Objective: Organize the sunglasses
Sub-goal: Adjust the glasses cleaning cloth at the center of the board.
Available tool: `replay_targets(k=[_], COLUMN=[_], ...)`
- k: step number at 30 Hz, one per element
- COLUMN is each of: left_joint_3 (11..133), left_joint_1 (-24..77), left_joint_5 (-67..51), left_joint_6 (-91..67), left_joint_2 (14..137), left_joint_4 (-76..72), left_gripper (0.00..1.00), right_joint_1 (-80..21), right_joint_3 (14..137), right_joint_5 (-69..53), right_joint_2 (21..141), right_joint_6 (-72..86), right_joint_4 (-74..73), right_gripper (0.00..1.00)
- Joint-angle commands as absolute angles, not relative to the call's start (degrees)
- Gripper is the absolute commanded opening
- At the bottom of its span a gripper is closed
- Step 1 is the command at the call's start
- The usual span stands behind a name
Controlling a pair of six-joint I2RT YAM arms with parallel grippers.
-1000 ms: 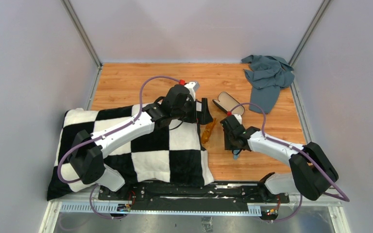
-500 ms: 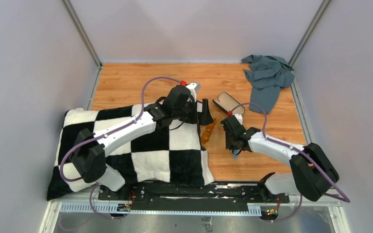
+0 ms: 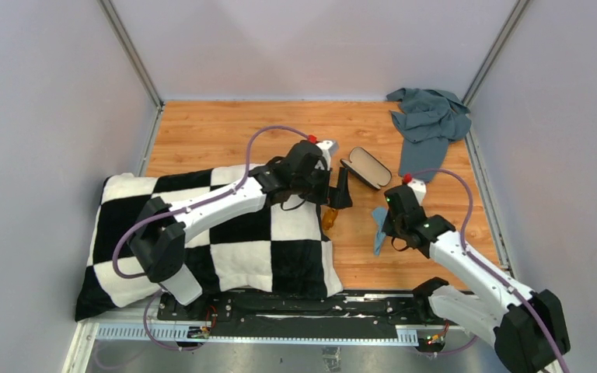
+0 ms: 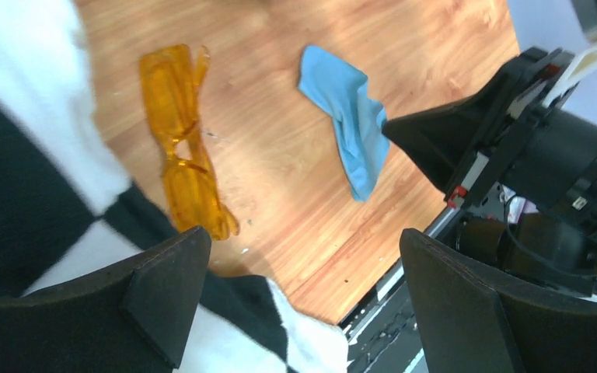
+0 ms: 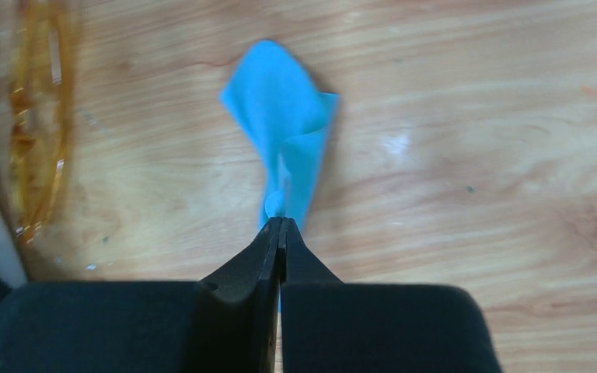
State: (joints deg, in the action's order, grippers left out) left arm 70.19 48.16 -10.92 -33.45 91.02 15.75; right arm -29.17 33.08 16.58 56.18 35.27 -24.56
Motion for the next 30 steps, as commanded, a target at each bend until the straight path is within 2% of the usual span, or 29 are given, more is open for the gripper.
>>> replay_targets(k=[1, 12, 17, 23, 30], left_joint_3=[74.5, 80.7, 84.6, 85.4, 88.2], left_joint_1=[52.2, 57.6, 59.2, 62.0, 65.0], left_joint_5=[-12.2, -15.2, -14.9, -16.5, -20.0], left_joint_6=[-30.6, -30.6, -29.9, -30.0, -34.1], left_joint_2=[96.0, 106.8, 111.3, 114.2, 119.3], left_joint_4=[18.3, 17.1, 19.1, 19.0, 16.9], left_gripper=[0.99, 0.94, 0.92, 0.82, 0.78], right_joint_1=[-24.0, -22.3, -22.2, -22.2, -22.2], right_joint_3=[29.4, 27.5, 26.9, 25.9, 25.0], right_joint_5=[19.8, 27.6, 28.2, 29.3, 28.8], right_joint_2=[51.8, 40.3, 40.3, 36.3, 36.0], right_joint_6=[42.6, 53.6, 53.5, 55.2, 55.7], right_joint_4=[-31.9, -44.7, -45.4, -46.7, -45.2], right_gripper=[0.0, 0.0, 0.0, 0.0, 0.0])
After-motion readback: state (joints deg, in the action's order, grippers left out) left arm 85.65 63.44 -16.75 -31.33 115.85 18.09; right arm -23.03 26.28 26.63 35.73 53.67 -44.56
